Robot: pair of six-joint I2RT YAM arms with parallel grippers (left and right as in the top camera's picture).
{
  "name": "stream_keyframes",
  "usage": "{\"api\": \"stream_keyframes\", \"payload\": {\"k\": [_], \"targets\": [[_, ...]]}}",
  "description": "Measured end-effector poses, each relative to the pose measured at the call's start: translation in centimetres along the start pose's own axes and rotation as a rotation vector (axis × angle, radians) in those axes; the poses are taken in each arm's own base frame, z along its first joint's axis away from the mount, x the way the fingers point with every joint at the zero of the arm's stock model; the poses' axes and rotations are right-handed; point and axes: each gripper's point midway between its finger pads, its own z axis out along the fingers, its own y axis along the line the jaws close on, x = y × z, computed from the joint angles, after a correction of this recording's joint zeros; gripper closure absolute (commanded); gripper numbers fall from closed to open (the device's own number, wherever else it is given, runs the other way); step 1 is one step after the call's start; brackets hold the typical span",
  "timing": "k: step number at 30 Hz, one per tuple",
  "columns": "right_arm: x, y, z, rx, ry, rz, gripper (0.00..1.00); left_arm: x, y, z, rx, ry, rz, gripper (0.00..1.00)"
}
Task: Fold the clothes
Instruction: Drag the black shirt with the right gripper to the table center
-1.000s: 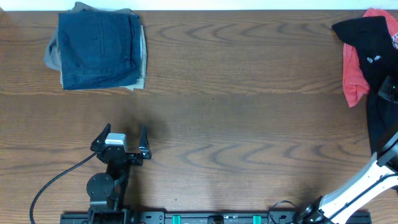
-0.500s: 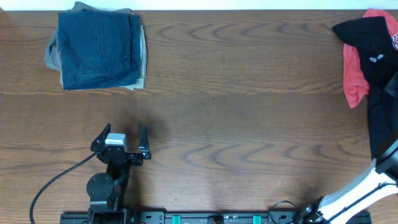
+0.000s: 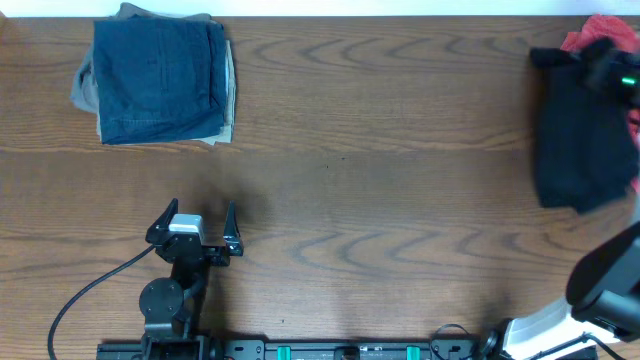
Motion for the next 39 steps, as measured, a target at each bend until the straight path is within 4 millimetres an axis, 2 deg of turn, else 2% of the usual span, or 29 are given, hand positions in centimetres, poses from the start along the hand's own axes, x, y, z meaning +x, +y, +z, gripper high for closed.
{"api": "stream_keyframes", "payload": {"k": [2,4,5,8,9,10,12,14,17,19,21,23,24,26,27,29,33,39], "targets": [[1.6,4.2,0.8,-0.077,0.061,-0.038,0.99,0.0,0.0,0.0,0.000,0.000,0.000,0.02],[3.7,9.1,1.5,-0.158,0.128,-0.093,0.99,0.0,0.0,0.0,0.000,0.000,0.000,0.02],[4.5,10.9,1.6,-0.188,0.151,-0.115,0.99,0.0,0.0,0.0,0.000,0.000,0.000,0.02],[7.9,18.0,1.6,-0.299,0.229,-0.207,0.99,0.0,0.0,0.0,0.000,0.000,0.000,0.02],[8.8,19.5,1.4,-0.324,0.251,-0.229,0.99,0.0,0.0,0.0,0.000,0.000,0.000,0.02],[10.4,21.9,1.0,-0.361,0.285,-0.264,0.99,0.0,0.0,0.0,0.000,0.000,0.000,0.02],[13.4,25.3,0.1,-0.415,0.357,-0.322,0.97,0.0,0.0,0.0,0.000,0.000,0.000,0.02],[17.4,29.0,-1.5,-0.473,0.447,-0.409,0.92,0.0,0.0,0.0,0.000,0.000,0.000,0.02],[23.0,33.1,-4.4,-0.546,0.568,-0.545,0.80,0.0,0.0,0.0,0.000,0.000,0.000,0.02],[26.0,34.8,-6.2,-0.573,0.627,-0.624,0.75,0.0,0.0,0.0,0.000,0.001,0.000,0.02],[28.3,35.6,-7.5,-0.566,0.665,-0.690,0.68,0.0,0.0,0.0,0.000,0.000,0.000,0.02],[29.4,35.5,-8.0,-0.522,0.686,-0.722,0.60,0.0,0.0,0.0,0.000,0.000,0.000,0.02],[29.6,35.2,-7.9,-0.494,0.689,-0.728,0.47,0.0,0.0,0.0,0.000,0.000,0.000,0.02],[29.3,34.0,-7.4,-0.406,0.685,-0.722,0.11,0.0,0.0,0.0,0.000,0.000,0.000,0.02],[29.0,33.3,-7.1,-0.367,0.685,-0.719,0.01,0.0,0.0,0.0,0.000,0.000,0.000,0.02],[28.2,31.4,-6.4,-0.271,0.681,-0.695,0.01,0.0,0.0,0.0,0.000,0.000,0.000,0.02],[25.2,26.9,-4.6,-0.093,0.651,-0.606,0.01,0.0,0.0,0.0,0.000,0.000,0.000,0.02],[20.4,21.9,-1.9,0.029,0.564,-0.458,0.01,0.0,0.0,0.0,0.000,0.000,0.000,0.02]]}}
